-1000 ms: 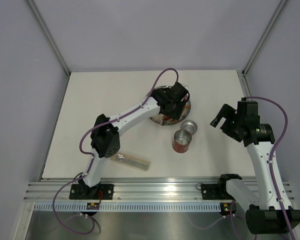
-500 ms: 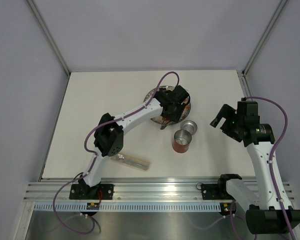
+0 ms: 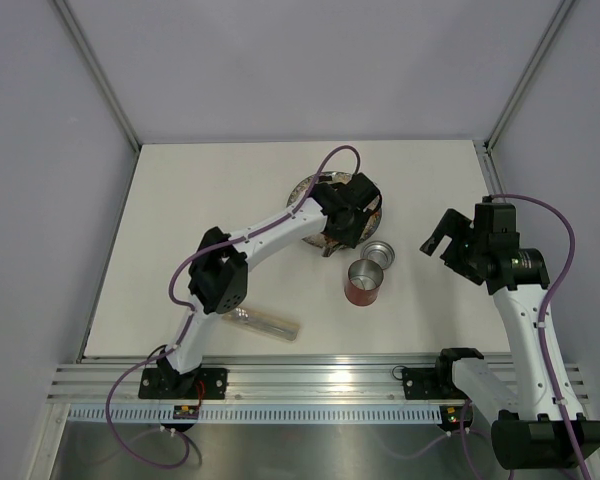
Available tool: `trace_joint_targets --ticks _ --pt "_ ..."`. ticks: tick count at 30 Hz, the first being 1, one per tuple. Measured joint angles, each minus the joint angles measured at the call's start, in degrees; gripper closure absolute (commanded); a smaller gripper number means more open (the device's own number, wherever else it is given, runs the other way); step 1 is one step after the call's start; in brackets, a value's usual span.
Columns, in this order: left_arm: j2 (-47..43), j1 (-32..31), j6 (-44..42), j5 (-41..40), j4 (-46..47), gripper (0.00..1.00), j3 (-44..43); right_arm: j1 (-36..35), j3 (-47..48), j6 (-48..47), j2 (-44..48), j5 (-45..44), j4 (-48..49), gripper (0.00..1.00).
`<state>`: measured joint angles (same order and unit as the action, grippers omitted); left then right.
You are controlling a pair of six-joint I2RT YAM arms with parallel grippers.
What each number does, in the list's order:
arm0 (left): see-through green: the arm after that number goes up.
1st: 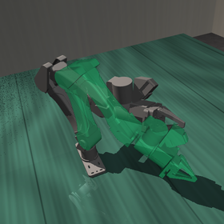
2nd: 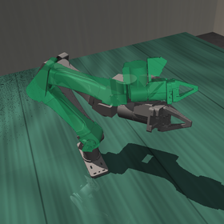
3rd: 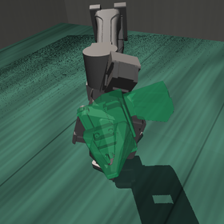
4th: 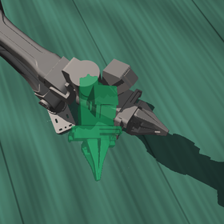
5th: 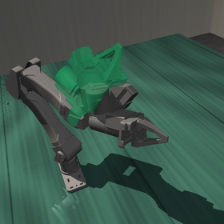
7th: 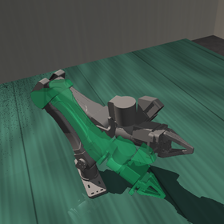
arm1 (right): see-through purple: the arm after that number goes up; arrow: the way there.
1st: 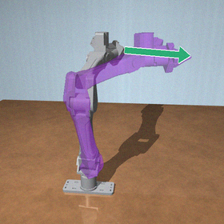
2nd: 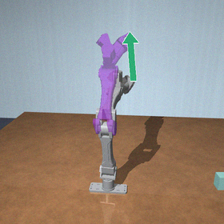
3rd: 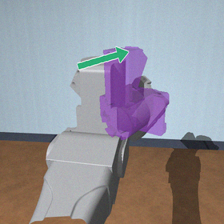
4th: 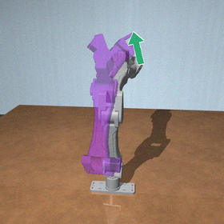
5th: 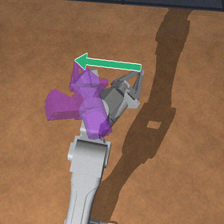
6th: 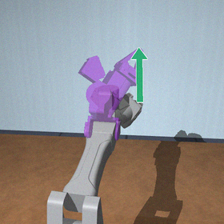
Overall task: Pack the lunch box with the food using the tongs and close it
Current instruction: Pick up the fake food from the plate.
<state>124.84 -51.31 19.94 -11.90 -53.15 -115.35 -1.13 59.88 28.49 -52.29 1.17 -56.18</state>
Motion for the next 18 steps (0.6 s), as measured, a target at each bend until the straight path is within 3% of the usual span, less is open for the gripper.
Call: trace_joint_targets --ticks 9,18 --pt "0.11 -0.22 0.00 -0.44 -0.70 0.53 0.00 0.00 -0.02 0.00 0.33 -0.02 -0.02 0.00" --pt "0.09 -0.22 -0.09 -2.21 -1.36 0.74 0.00 0.00 -0.02 0.00 0.83 -0.02 -0.04 0.01"
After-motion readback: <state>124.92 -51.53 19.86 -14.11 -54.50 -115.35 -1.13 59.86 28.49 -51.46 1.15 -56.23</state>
